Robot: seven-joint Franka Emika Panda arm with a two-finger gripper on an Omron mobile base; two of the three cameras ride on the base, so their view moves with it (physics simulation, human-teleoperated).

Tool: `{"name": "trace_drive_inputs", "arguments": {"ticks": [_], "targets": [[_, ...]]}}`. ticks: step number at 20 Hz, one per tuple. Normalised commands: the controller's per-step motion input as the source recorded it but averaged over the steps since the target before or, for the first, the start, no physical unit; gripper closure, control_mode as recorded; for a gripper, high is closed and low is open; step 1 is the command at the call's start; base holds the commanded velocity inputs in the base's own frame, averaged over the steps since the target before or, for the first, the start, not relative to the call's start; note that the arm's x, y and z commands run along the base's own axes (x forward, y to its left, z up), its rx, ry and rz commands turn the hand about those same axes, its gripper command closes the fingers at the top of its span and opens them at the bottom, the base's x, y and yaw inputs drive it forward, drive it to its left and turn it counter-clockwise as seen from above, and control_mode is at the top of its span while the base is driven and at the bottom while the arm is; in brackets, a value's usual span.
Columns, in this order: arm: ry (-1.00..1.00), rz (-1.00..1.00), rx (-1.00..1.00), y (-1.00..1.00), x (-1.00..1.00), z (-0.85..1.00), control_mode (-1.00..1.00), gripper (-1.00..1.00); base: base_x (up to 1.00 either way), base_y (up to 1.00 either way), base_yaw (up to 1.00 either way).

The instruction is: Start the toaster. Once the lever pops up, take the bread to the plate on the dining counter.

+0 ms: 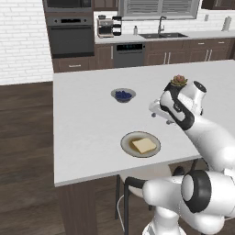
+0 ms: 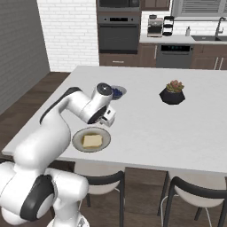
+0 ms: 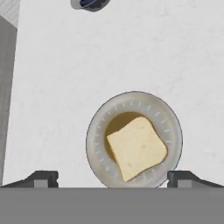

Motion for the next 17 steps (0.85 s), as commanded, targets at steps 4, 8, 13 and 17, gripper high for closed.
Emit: {"name": "trace_drive_inputs", "arguments": {"ticks": [4,8,13,17], "targets": [[0.09,0.0,-0.12,0.06,-0.34,0.45,-1.0,-1.0,0.0,0.0,0.0],[0.04,0.03,-0.16,0.44,-0.45,0.36,-1.0,-1.0,0.0,0.0,0.0],[0.01,0.1,-0.17,0.47,-0.72,0.29,-1.0,-1.0,0.0,0.0,0.0],[0.0,0.0,-0.07,0.0,-0.82,0.37,-1.0,-1.0,0.0,0.0,0.0]]}}
